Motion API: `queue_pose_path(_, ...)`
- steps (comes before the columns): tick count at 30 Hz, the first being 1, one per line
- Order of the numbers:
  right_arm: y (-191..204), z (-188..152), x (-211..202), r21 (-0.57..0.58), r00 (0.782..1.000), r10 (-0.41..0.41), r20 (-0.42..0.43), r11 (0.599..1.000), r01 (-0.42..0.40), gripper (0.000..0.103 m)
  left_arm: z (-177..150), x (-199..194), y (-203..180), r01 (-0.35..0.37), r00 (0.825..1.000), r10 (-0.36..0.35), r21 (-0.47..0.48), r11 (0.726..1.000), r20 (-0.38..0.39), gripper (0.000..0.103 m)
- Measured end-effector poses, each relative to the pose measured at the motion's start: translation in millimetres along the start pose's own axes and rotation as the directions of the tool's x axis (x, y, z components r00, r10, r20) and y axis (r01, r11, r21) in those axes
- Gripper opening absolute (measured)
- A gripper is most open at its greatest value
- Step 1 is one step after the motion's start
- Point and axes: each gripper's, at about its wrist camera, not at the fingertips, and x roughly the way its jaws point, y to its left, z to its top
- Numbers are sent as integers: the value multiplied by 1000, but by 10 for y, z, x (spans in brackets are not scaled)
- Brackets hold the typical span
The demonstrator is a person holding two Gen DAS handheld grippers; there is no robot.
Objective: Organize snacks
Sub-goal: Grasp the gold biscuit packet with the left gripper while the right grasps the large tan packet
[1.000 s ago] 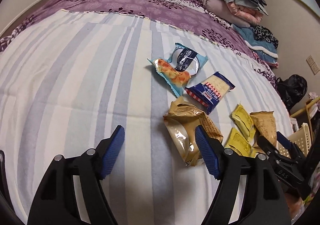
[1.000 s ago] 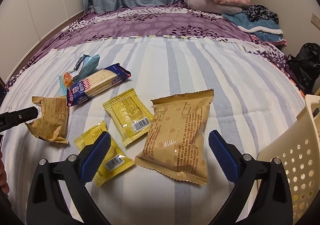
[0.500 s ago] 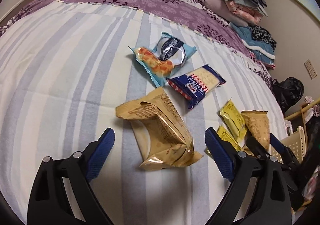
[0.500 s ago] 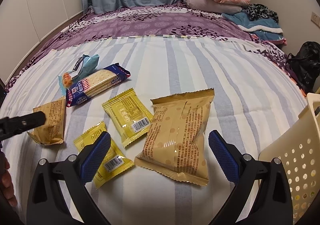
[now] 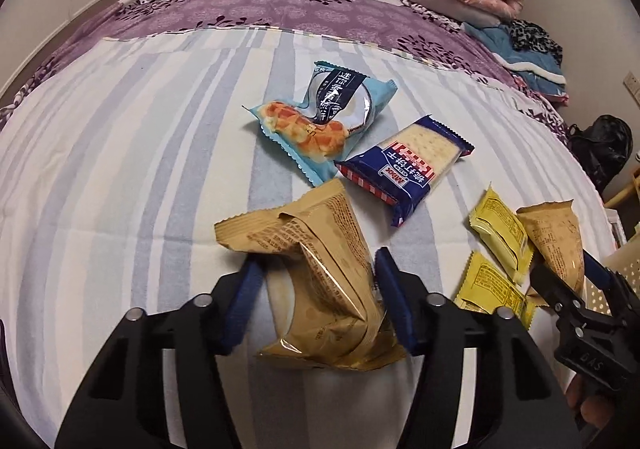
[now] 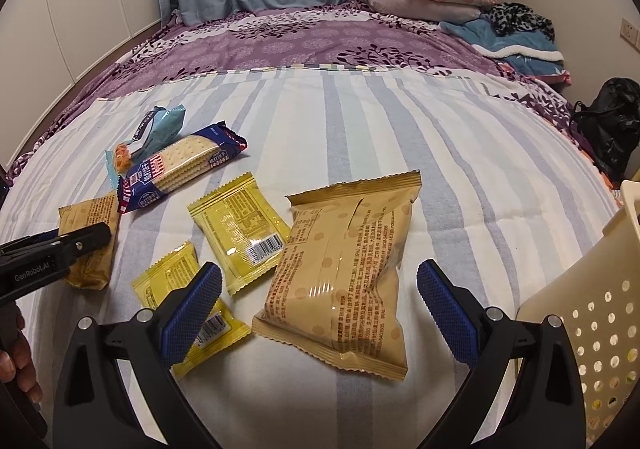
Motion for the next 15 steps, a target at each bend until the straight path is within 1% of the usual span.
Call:
queue_pose_path(4,-2,9,10,-2,1000,-5,1,1000,5,98,16,-80,44,-1,1000,0,27,1000,13,42)
queue_pose_path(7,-2,25,38,-2,1000,-12,-6,1000,12,97,27,-127,83,10,1000,-11,27,1000,15,36)
queue_pose_path(9,-7,38,60,1,1000,-14,-13,1000,14,92,22,-163,116,17,1000,-17,26,1000,16,32)
queue_pose_path(11,-22,39,97,4,999,-17,-30,1000,17,76,12,-185,130,20,1000,-21,29,999,17,30)
queue_pose_path(14,-41,26,124,9,999,-18,-41,1000,19,67,3,-191,137,20,1000,-21,26,999,18,30)
queue_pose_path(15,-46,19,123,11,999,-14,-42,1000,15,67,-3,-195,144,21,1000,-21,19,1000,17,30)
